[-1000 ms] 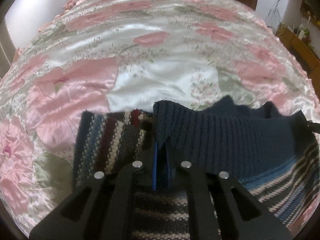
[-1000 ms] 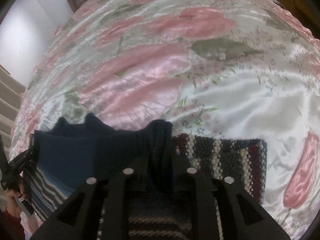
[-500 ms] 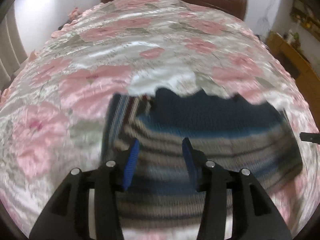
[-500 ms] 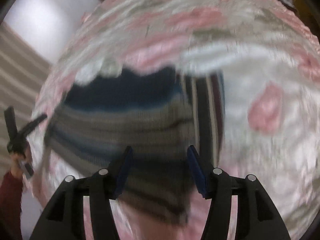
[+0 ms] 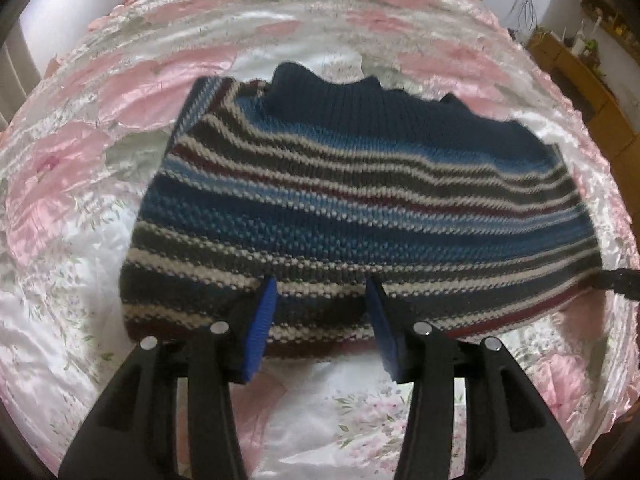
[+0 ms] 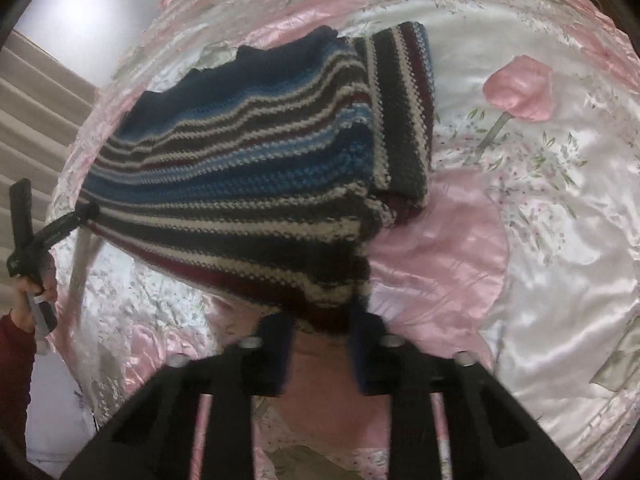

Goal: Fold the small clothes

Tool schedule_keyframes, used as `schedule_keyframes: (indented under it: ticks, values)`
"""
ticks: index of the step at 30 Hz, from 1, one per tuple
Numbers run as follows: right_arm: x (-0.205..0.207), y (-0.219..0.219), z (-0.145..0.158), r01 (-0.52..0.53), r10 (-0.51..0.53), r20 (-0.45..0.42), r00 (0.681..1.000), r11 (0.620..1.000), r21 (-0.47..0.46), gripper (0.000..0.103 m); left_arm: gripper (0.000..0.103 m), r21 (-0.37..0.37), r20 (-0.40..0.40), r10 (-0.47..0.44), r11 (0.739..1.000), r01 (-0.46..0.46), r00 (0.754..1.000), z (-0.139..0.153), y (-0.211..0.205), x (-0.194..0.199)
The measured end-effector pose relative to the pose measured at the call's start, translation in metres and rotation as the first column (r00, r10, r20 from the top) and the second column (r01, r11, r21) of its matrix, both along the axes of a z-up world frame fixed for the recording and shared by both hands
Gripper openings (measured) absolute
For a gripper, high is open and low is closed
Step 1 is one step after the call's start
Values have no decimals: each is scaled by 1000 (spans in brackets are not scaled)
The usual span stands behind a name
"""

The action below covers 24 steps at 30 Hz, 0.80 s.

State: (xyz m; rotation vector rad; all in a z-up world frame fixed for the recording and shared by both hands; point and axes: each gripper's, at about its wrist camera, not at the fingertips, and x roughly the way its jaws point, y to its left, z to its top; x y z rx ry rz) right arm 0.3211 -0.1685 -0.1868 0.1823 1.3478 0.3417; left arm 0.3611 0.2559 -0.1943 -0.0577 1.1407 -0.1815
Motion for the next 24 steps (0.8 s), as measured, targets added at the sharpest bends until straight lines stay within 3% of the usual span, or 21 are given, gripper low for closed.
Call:
schedule_keyframes:
  ticks: [6, 9, 13, 16, 17, 24]
  values:
    - [-6, -9, 15, -6, 6, 24, 1000, 1000, 1, 12, 46, -2, -40, 10, 1000, -10, 999, -12, 4, 5]
    - [-9, -8, 2, -15, 15, -5, 1000, 998, -54, 12, 44, -16, -55, 21, 1000, -22, 998, -20, 10, 7]
    - [-9, -13, -21, 16, -17, -42, 999, 999, -34, 12, 44, -32, -55, 35, 999, -36, 998, -29, 13, 10]
    - [-6, -15, -18, 15, -15, -42, 999, 1000, -12, 15, 43, -1, -50, 25, 1000, -25, 998, -29, 8, 10]
    - [-5, -16, -14, 16, -16, -45, 999, 1000, -12, 24, 43, 7, -54, 22, 1000, -22, 998, -26, 6, 10]
    - [26, -17, 31, 55, -55, 66, 996, 998, 2, 36, 63, -41, 22, -8, 999, 9, 1000, 17, -16, 17]
